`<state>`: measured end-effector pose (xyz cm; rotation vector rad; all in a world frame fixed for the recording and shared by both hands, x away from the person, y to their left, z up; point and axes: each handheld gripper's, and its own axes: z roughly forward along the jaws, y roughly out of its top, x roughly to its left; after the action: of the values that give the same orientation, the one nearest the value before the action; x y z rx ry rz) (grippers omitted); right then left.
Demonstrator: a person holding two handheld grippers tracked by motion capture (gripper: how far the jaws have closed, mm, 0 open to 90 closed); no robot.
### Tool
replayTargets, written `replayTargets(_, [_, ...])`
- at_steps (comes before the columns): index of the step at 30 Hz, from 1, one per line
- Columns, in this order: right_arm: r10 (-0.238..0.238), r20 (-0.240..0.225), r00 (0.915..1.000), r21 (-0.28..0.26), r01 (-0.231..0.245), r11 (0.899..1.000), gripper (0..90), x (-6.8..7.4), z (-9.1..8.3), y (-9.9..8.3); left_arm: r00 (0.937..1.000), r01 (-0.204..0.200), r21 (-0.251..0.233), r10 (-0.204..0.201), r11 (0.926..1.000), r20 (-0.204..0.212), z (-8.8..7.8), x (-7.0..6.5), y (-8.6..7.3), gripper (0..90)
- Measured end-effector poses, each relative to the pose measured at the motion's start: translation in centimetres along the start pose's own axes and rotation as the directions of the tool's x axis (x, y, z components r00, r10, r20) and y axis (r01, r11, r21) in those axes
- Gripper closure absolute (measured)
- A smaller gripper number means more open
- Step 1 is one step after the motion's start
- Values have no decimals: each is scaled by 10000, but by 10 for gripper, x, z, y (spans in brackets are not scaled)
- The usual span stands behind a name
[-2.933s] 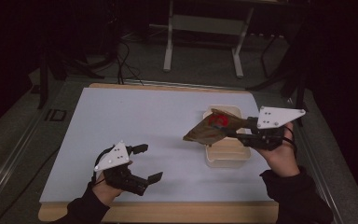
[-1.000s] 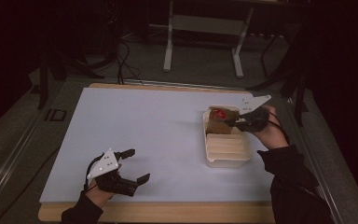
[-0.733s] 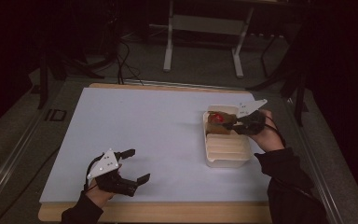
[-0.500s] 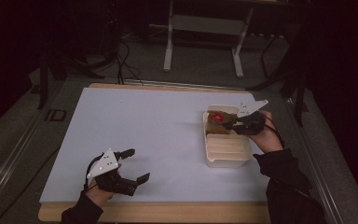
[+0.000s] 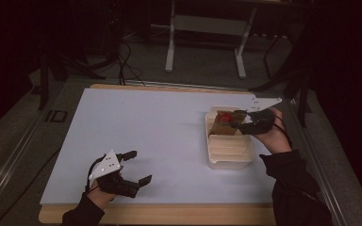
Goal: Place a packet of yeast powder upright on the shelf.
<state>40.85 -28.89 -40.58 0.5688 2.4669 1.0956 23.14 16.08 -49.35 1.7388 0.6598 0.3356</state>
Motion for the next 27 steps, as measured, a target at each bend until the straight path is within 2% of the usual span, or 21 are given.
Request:
replayTargets(1, [0, 0, 10000, 0, 0, 10000, 463, 0, 0, 0, 10000, 0, 0, 0, 10000, 0, 0, 0, 0, 26])
replayTargets(2, [35, 40, 10000, -261, -34, 9997, 463, 0, -8, 4, 10000, -4, 12, 4, 10000, 11, 0, 0, 0, 26])
replayTargets(8, [152, 114, 9998, -1012, -140, 9948, 458, 2, -26, 20, 10000, -50, -3, 50, 10000, 27, 0, 0, 0, 26])
replayTargets(9, [152, 114, 9998, -1012, -140, 9948, 458, 2, -26, 20, 10000, -50, -3, 50, 10000, 27, 0, 0, 0, 26])
replayTargets(10, [465, -23, 9989, -1244, -464, 9912, 393, 5, -31, 26, 10000, -44, -17, 44, 10000, 32, 0, 0, 1, 26])
replayTargets(12, [749, -105, 9971, -1431, -756, 9868, 376, 8, -34, 33, 10000, -56, 0, 56, 10000, 18, 0, -1, 1, 26])
replayTargets(15, [800, -170, 9966, -1644, -817, 9830, 329, 15, -36, 40, 10000, -50, 5, 50, 10000, 32, 0, -1, 1, 26])
replayTargets(17, [944, -246, 9952, -1733, -972, 9801, 265, 21, -36, 43, 10000, -81, 25, 81, 10000, 14, 0, -1, 1, 26])
replayTargets(18, [944, -246, 9952, -1733, -972, 9801, 265, 21, -36, 43, 10000, -81, 25, 81, 10000, 14, 0, -1, 1, 26])
replayTargets(19, [1064, -347, 9937, -1778, -1109, 9778, 183, 27, -36, 46, 10000, -51, 10, 51, 10000, 34, 0, -1, 0, 26])
replayTargets(20, [1125, -288, 9932, -1849, -1159, 9759, 165, 30, -36, 47, 10000, -76, 15, 76, 10000, 41, 0, -1, 0, 26])
replayTargets(27, [1311, -744, 9886, -2280, -1449, 9628, 138, 47, -42, 52, 10000, -35, 8, 35, 10000, 55, -1, -1, 1, 26])
